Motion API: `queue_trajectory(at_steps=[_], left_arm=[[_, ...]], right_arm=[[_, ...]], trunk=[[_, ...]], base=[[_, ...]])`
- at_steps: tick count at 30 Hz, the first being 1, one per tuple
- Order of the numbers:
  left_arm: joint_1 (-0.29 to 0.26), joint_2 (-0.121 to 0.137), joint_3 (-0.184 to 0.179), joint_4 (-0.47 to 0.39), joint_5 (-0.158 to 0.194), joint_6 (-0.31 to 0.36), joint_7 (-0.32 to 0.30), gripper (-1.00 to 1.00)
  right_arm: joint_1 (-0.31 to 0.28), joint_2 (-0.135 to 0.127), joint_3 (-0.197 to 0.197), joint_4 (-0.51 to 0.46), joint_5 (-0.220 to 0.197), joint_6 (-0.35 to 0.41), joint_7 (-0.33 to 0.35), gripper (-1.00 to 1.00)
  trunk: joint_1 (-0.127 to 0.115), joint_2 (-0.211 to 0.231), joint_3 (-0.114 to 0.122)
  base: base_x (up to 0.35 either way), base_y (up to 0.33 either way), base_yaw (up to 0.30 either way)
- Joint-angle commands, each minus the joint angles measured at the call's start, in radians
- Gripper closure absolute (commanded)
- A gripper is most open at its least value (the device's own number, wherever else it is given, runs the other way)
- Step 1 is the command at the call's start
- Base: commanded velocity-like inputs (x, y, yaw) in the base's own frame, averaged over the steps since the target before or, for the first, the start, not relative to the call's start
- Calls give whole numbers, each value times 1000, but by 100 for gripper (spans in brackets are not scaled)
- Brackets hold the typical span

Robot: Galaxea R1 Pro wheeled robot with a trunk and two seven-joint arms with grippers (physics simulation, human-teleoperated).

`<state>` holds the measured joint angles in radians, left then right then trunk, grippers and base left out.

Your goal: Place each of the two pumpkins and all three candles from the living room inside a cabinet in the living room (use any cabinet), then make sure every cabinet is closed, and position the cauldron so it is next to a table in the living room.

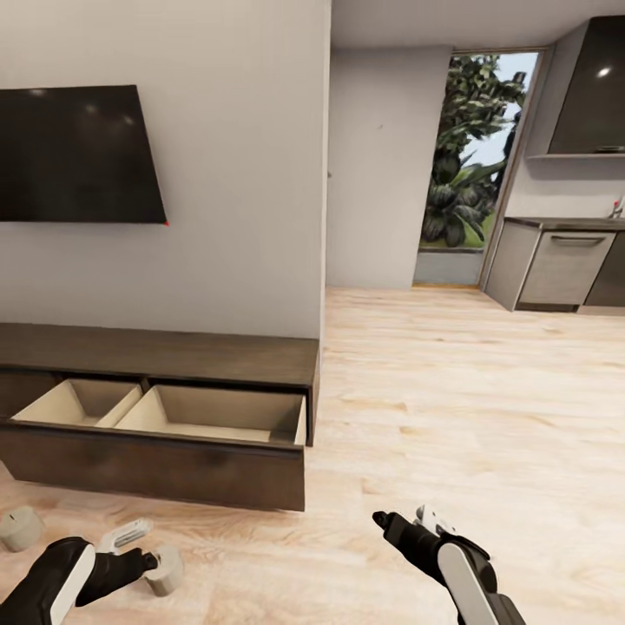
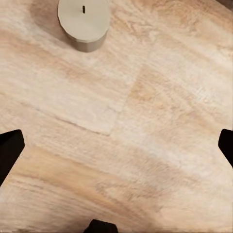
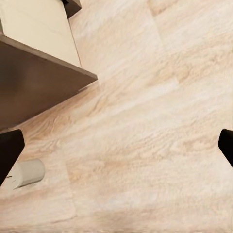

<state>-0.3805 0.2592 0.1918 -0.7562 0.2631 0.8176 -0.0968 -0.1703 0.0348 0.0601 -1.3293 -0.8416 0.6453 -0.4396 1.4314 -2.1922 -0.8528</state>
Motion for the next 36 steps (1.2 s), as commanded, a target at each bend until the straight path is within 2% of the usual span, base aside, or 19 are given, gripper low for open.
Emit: queue_trajectory(at_steps=[1, 22, 24, 26, 28, 36], left_arm=[[0, -1, -5, 0, -1, 0, 0, -100], [-1, 7, -14, 0, -6, 2, 1, -100], [-2, 8, -14, 0, -17, 2, 2, -100], [-3, 9, -13, 0, -54, 2, 8, -100], [-3, 8, -13, 0, -75, 2, 11, -100], [-3, 7, -14, 0, -90, -1, 14, -100]], right_arm=[[-1, -1, 0, 11, 1, -2, 0, -100], [-3, 1, 10, 140, 6, -9, 2, -100], [-3, 4, 11, 164, 7, -9, 2, -100], [-4, 5, 33, 183, 8, -9, 2, -100], [-4, 1, 57, 190, 8, -10, 2, -100], [-5, 3, 77, 212, 8, -12, 2, -100]], trunk=[[-4, 7, 3], [-84, 154, 62], [-92, 168, 68], [-100, 182, 73], [-107, 196, 79], [-138, 252, 100]], base=[[-167, 86, 251], [-36, 22, 273], [0, 0, 275], [0, 0, 275], [0, 0, 276], [0, 0, 276]])
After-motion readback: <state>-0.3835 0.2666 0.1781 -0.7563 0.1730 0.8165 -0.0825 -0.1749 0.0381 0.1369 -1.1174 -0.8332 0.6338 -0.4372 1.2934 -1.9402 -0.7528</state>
